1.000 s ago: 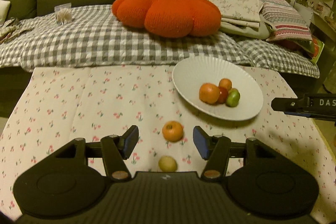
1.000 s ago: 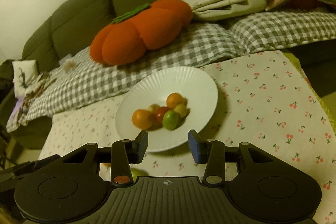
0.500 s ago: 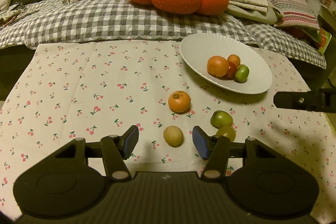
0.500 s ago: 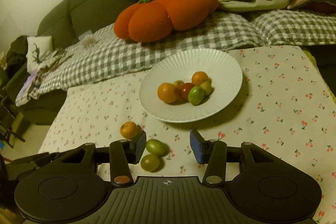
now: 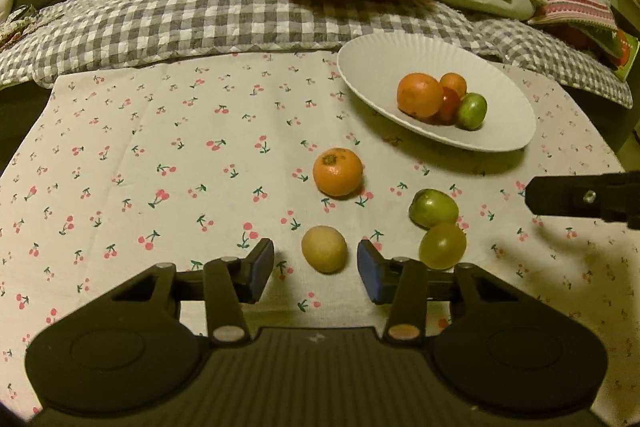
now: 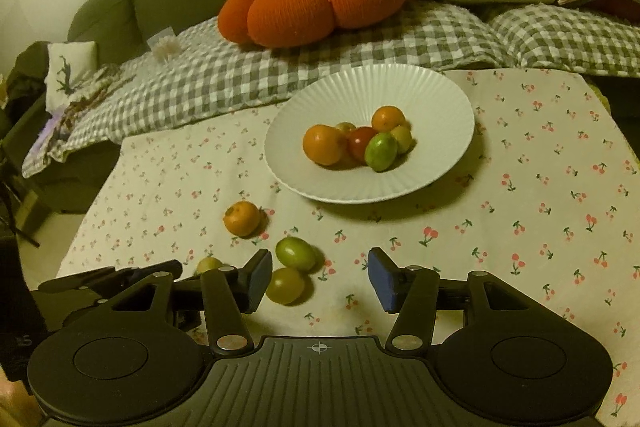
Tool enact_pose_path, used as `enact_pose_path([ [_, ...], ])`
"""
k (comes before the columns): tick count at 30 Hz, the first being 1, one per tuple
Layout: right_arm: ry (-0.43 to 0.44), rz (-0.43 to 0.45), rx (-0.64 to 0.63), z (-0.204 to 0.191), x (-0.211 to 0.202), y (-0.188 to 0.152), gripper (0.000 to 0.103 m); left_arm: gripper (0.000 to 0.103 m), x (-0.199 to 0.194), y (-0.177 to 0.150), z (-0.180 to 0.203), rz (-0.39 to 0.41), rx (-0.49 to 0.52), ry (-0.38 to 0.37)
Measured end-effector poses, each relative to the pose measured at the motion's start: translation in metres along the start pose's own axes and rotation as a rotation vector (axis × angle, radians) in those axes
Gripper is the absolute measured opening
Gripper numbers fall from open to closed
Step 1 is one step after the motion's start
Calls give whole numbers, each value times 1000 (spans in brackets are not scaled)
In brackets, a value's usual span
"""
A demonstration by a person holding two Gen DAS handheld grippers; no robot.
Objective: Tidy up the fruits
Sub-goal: 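Grasp the pale tan round fruit with the left tool while the right tool approaches the green fruits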
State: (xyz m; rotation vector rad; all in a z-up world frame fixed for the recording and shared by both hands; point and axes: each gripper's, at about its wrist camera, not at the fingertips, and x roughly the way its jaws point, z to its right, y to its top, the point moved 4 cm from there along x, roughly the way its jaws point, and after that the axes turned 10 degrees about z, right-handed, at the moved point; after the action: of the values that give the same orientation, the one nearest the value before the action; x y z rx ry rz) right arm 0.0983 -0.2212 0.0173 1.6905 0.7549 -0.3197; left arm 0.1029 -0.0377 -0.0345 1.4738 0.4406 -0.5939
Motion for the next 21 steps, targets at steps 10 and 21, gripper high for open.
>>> enact_pose_path([
  [10,-6,-5,-2,0,2,0,53,29,7,-2,1,5,1,13],
  [21,-11,-19,-19,-2,9,-7,53,24,0,0,2,9,3,13],
])
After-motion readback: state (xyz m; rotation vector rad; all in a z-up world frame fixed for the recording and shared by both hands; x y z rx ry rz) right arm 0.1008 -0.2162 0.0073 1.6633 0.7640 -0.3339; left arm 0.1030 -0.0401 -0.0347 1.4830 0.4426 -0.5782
